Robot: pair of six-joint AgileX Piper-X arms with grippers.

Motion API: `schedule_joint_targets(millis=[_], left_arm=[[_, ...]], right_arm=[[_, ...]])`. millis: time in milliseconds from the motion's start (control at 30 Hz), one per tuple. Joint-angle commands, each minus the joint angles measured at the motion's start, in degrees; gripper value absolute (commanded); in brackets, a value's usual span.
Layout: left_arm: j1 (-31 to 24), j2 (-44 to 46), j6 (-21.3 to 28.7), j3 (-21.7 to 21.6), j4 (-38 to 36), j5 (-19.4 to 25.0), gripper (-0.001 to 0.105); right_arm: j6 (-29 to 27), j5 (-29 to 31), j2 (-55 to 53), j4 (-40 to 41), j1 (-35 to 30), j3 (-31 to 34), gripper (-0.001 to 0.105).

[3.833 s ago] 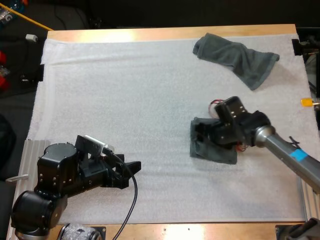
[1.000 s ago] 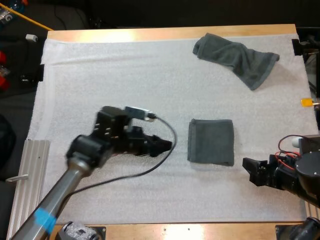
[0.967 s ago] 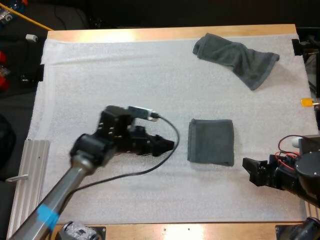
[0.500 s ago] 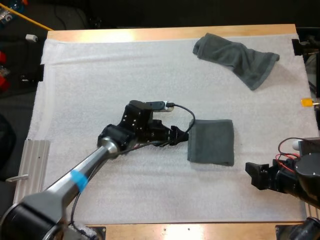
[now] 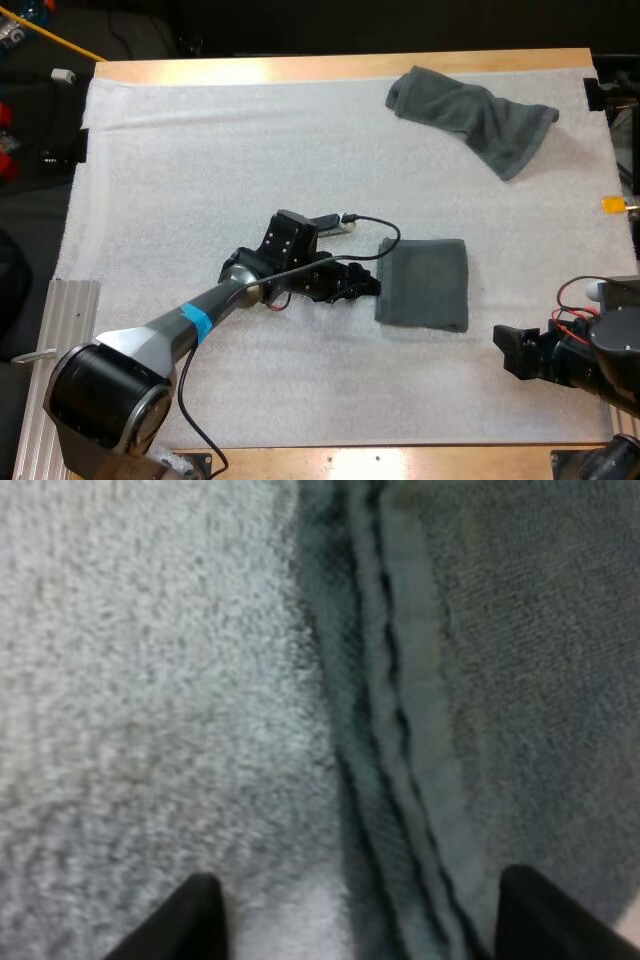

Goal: Pick towel from pile, fold and stack

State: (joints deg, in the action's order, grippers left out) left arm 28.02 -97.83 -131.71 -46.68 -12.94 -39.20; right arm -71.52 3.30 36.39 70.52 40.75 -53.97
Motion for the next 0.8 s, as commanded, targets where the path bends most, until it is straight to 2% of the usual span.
schedule_joint_targets(millis=[0,267,500,667,767], left_arm=[[0.27,0.41,-0.45,-1.32,0.82,-1.69,0.054],[0.27,0.42,-5.82,-4.48,-0.54,-0.80,0.054],[0.27,0.31,-6.05,-4.53,-3.30,2.99,0.055],[0.27,0.31,-6.05,-4.61,-3.95,3.30,0.070],[0.27,0.31,-6.05,-4.59,-3.94,3.33,0.071]], right_arm=[[-0.66,0.78,0.00,0.47,0.08,-0.31,0.071],[-0.66,0.78,0.00,0.47,0.08,-0.31,0.071],[-0.50,0.78,0.00,0.47,0.08,-0.31,0.071],[-0.50,0.78,0.00,0.47,0.08,-0.31,0.071],[-0.50,0.78,0.00,0.47,0.08,-0.31,0.071]])
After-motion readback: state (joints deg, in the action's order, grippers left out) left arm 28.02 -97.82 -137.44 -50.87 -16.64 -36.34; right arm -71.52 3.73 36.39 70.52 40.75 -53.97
